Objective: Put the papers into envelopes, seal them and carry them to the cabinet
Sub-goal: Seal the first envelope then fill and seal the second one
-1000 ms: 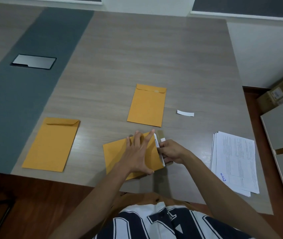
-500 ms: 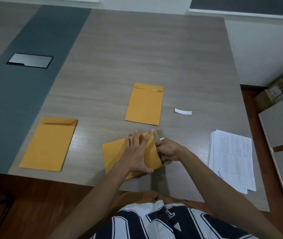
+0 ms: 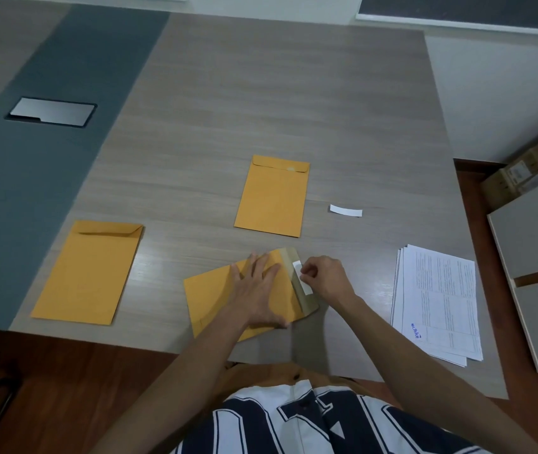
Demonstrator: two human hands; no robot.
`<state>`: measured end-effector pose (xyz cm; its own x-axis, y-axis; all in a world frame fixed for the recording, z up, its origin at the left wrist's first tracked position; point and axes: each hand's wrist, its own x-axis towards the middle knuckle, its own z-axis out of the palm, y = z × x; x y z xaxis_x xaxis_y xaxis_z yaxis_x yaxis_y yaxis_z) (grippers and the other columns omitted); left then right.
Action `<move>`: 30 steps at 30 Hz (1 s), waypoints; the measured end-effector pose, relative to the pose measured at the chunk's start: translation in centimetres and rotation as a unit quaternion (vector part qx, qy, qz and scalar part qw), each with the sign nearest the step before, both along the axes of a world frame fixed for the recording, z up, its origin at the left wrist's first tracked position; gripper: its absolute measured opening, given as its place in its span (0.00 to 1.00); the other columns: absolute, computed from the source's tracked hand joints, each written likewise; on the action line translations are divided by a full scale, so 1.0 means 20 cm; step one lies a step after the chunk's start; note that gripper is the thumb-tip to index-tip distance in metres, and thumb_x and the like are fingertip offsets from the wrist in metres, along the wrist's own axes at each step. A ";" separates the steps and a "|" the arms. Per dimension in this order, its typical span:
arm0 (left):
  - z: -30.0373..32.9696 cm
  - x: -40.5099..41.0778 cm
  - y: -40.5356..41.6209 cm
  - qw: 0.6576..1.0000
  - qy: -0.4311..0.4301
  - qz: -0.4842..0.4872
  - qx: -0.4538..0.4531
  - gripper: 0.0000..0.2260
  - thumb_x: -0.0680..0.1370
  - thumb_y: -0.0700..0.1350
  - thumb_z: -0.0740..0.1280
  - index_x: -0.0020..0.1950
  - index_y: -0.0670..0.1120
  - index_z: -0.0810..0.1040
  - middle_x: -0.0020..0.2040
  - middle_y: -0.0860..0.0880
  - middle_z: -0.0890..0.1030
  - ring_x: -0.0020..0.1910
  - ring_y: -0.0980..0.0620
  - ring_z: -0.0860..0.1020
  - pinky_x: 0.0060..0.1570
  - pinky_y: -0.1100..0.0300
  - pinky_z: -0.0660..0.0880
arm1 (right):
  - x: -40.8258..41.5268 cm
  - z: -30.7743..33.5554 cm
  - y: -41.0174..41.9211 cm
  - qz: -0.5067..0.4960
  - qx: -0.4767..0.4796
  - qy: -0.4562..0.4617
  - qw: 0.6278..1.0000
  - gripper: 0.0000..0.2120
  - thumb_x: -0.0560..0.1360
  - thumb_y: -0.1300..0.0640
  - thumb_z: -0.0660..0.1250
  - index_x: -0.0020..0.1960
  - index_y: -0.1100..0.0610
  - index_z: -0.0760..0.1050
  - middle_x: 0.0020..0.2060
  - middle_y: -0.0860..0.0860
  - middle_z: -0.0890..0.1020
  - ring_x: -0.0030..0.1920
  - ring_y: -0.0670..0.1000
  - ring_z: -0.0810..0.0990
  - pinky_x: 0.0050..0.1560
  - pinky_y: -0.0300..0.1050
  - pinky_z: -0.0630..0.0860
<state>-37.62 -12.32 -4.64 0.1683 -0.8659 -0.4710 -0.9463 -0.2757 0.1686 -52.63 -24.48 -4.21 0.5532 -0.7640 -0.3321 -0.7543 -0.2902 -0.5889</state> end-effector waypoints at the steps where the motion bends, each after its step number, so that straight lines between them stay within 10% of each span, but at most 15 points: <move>1: 0.00 0.00 -0.01 1.000 0.005 0.011 -0.003 0.53 0.64 0.73 0.70 0.80 0.53 0.50 0.81 0.48 0.43 0.80 0.42 0.40 0.72 0.30 0.47 | 0.01 0.00 0.00 0.008 -0.013 0.003 1.000 0.07 0.72 0.60 0.72 0.50 0.56 0.81 0.41 0.52 0.81 0.43 0.50 0.79 0.48 0.46 0.77; 6: 0.02 -0.02 -0.05 0.999 -0.035 0.017 -0.023 0.47 0.67 0.70 0.70 0.78 0.55 0.54 0.79 0.47 0.51 0.78 0.42 0.49 0.69 0.31 0.57 | 0.03 0.01 -0.01 0.035 -0.013 0.014 0.999 0.19 0.72 0.60 0.72 0.61 0.52 0.77 0.43 0.51 0.74 0.47 0.53 0.76 0.50 0.46 0.74; 30: 0.04 -0.01 -0.08 0.999 -0.026 0.027 -0.021 0.48 0.64 0.68 0.74 0.77 0.55 0.56 0.78 0.47 0.53 0.77 0.43 0.52 0.67 0.31 0.61 | 0.06 -0.04 -0.05 0.027 -0.033 0.004 0.999 0.10 0.72 0.58 0.73 0.53 0.55 0.77 0.42 0.49 0.75 0.42 0.48 0.74 0.44 0.41 0.72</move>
<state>-37.88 -13.85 -3.89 0.2396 -0.8735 -0.4239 -0.9379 -0.3210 0.1313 -51.35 -25.52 -5.09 0.5918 -0.7532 -0.2872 -0.7414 -0.3687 -0.5607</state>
